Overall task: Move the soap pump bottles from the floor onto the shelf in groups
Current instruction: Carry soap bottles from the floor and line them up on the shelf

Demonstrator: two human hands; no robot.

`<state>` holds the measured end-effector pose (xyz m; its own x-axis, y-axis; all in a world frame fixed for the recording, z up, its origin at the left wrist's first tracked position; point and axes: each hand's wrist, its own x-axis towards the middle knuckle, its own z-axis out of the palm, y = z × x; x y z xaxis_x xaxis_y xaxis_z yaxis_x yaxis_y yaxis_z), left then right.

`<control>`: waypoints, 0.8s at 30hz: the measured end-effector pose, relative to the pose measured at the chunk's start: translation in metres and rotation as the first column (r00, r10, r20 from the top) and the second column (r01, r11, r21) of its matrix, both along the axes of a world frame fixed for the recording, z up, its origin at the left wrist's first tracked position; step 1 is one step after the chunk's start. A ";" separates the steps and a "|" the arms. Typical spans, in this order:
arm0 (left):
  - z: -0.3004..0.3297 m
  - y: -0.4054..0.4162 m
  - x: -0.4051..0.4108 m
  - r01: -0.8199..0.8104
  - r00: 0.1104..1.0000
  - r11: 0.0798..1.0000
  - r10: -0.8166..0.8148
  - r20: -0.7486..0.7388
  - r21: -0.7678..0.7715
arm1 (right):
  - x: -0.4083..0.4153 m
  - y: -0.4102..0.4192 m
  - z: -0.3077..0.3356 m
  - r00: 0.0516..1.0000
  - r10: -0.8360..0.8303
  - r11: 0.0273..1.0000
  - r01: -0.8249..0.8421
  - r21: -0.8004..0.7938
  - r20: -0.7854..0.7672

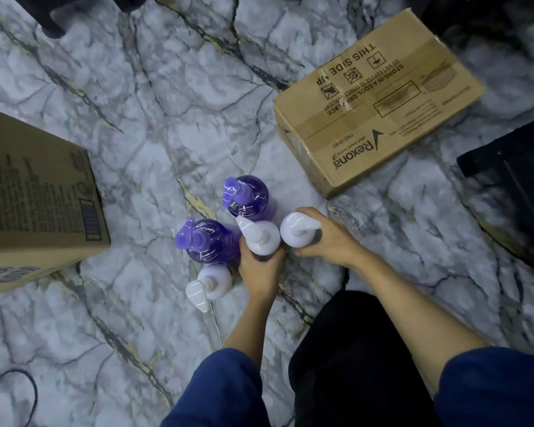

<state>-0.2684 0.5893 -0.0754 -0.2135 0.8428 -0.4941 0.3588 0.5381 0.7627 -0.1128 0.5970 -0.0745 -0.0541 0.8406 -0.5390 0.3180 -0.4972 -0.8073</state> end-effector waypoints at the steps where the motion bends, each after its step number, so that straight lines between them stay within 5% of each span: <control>1: 0.003 -0.002 0.000 -0.008 1.000 1.000 0.008 0.007 0.014 | 0.001 -0.001 0.002 0.998 -0.040 0.999 0.039 -0.022 -0.052; 13: 0.073 -0.020 0.016 -0.039 0.987 0.970 -0.001 0.163 0.240 | 0.000 -0.001 0.073 0.876 -0.366 0.925 0.378 -0.024 -0.314; 24: 0.218 0.006 0.060 0.112 0.944 0.881 -0.239 0.227 0.460 | 0.048 -0.017 0.227 0.768 -0.573 0.717 0.639 0.280 -0.286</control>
